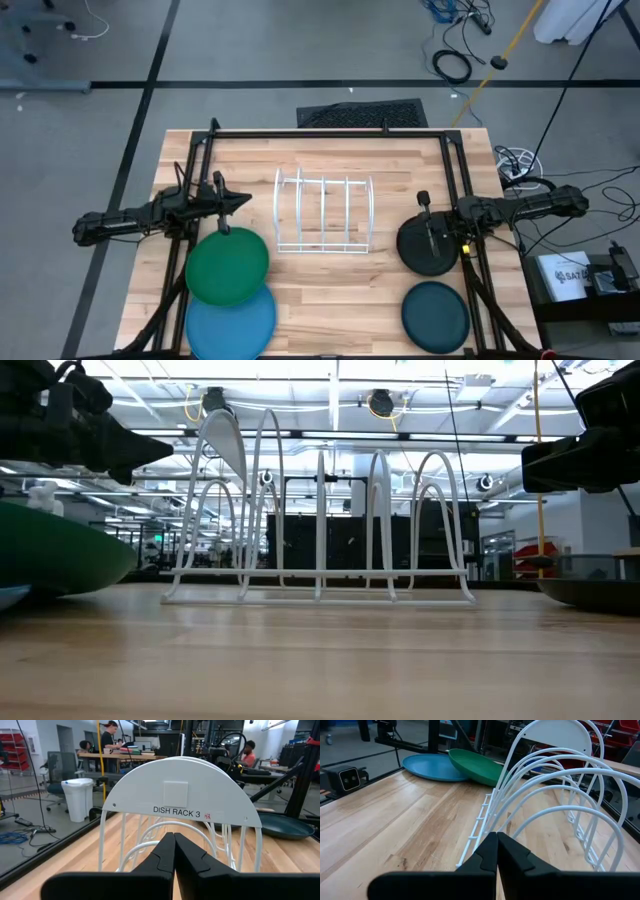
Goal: Sort dishes
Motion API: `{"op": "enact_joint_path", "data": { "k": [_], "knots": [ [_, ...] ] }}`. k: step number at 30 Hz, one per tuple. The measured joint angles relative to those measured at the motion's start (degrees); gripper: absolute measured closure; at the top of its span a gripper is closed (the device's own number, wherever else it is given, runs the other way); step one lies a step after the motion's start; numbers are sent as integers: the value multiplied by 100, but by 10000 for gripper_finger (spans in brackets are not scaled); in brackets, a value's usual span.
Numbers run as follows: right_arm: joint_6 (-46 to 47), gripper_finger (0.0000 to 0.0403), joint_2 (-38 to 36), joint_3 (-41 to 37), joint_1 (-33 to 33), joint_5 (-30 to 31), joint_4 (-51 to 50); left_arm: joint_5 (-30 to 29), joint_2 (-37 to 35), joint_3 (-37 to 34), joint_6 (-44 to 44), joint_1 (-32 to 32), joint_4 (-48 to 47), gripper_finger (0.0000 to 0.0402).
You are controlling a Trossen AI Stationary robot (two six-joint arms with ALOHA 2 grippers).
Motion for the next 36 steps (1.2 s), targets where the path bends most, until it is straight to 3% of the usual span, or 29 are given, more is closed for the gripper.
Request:
{"op": "enact_joint_path", "data": {
  "k": [13,17,20,24,26,31,36],
  "knots": [
    [0,403,1,0,0,0,-1,-74,0,0,-36,0,202,393],
    [0,403,0,1,0,0,1,-131,1,0,-768,0,959,393],
    [-2,403,-1,0,0,0,0,-525,0,0,-920,0,1594,393],
    [0,403,1,0,0,0,-1,-623,0,0,-1590,0,1904,393],
    [0,403,0,0,0,0,-1,-392,18,0,-1995,0,1944,393],
    [0,403,0,1,0,0,0,937,121,188,-2735,-7,1354,393],
    [0,403,1,0,0,0,-1,1224,348,768,-3107,-73,254,393]
  ]
}}
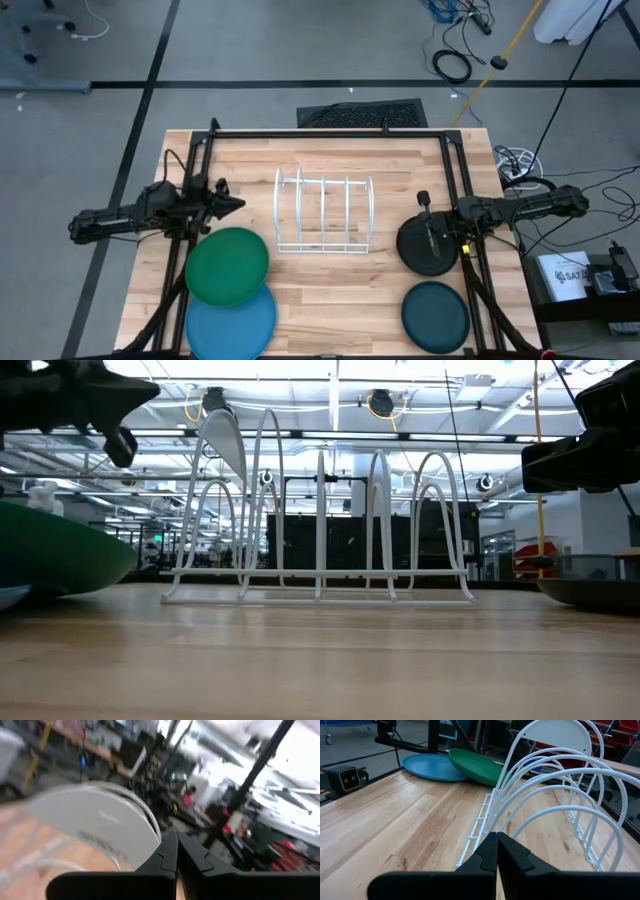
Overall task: Sort dishes
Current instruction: Put the green plate into the dish rack
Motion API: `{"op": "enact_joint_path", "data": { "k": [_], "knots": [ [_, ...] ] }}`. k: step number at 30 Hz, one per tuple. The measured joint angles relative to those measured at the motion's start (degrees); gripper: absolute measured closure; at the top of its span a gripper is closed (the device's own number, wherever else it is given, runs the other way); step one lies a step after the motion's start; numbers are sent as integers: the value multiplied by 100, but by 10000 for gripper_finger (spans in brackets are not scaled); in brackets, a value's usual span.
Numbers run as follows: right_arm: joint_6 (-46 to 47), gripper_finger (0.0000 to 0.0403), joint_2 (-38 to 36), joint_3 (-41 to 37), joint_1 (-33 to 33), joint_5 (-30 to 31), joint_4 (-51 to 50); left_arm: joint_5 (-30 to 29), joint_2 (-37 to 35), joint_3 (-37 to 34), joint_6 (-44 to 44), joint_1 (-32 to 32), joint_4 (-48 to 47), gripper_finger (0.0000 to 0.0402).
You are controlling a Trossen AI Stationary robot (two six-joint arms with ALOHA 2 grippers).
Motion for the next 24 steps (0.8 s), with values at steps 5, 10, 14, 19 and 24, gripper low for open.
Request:
{"op": "enact_joint_path", "data": {
  "k": [5,10,14,19,24],
  "knots": [
    [0,403,0,1,0,0,2,214,469,905,452,-220,-904,393],
    [0,403,0,0,0,0,0,51,1434,2245,884,-407,-3407,393],
    [0,403,-1,1,0,0,0,-188,2381,2996,1182,-493,-4837,393],
    [0,403,-2,0,0,0,0,-14,3464,3095,1599,-646,-5580,392],
    [0,403,-1,1,0,0,0,3,4437,3075,1600,-705,-5786,355]
  ]
}}
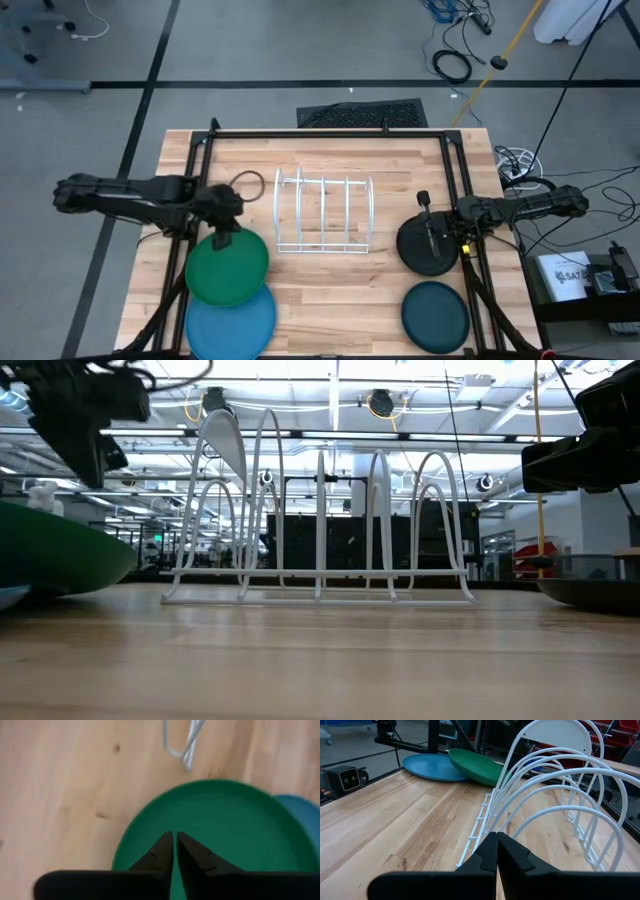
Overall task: Sort dishes
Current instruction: Put the green plate into the dish rack
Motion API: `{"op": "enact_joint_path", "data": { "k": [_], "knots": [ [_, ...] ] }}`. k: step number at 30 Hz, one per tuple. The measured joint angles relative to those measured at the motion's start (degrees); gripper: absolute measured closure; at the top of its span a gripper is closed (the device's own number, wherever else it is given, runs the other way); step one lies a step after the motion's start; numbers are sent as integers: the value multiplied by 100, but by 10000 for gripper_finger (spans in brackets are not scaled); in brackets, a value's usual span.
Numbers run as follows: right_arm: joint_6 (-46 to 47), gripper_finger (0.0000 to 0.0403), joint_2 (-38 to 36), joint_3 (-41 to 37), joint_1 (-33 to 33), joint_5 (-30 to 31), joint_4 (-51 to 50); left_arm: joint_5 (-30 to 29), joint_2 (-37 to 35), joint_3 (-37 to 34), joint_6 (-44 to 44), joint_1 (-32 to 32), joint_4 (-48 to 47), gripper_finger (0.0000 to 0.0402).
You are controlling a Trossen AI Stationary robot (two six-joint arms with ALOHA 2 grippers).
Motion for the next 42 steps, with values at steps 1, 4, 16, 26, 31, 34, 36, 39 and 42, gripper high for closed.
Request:
{"op": "enact_joint_path", "data": {
  "k": [1,4,16,26,31,34,36,39,42],
  "knots": [
    [-2,403,-1,-1,0,0,0,-1,166,0,2,0,15,340],
    [0,403,0,0,0,0,0,-21,622,0,39,0,1,294],
    [-2,403,1,1,0,0,0,-443,2010,3,195,10,-238,201],
    [-96,403,0,0,0,1,30,-984,2152,7,-469,20,-347,201],
    [-58,403,0,1,0,1,51,-905,1837,7,-1055,22,-503,201],
    [-54,403,-1,0,0,2,50,-733,1504,7,-1304,21,-564,203],
    [-50,403,-1,1,0,0,50,-620,1229,9,-1475,11,-638,206],
    [-50,403,-1,0,0,0,48,-614,766,136,-1662,11,-652,211],
    [-48,403,-1,-1,0,2,48,-827,285,381,-1846,11,-632,212]
  ]
}}
